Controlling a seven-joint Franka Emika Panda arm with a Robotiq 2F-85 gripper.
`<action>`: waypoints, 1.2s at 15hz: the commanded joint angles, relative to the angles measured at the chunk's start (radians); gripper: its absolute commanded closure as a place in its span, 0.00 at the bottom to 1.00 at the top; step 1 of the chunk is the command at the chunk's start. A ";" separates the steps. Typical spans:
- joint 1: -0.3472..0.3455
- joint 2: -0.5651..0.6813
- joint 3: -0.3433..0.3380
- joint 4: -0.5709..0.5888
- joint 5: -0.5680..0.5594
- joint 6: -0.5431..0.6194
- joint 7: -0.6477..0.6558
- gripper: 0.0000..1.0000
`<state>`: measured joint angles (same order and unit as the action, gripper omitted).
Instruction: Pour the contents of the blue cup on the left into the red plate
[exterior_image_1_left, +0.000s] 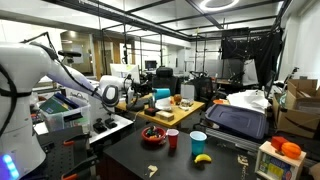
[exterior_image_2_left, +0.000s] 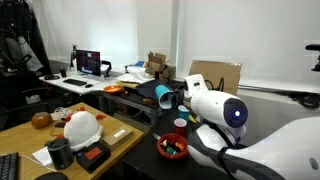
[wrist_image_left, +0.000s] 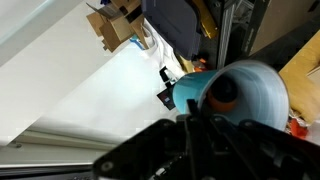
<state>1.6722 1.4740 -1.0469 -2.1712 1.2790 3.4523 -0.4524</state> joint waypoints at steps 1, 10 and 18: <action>0.005 0.000 -0.014 -0.006 0.028 0.003 -0.052 0.99; 0.022 0.000 -0.061 -0.015 0.031 0.003 -0.081 0.99; 0.041 0.000 -0.148 -0.013 0.038 0.003 -0.163 0.99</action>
<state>1.6872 1.4739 -1.1588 -2.1709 1.2815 3.4523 -0.5466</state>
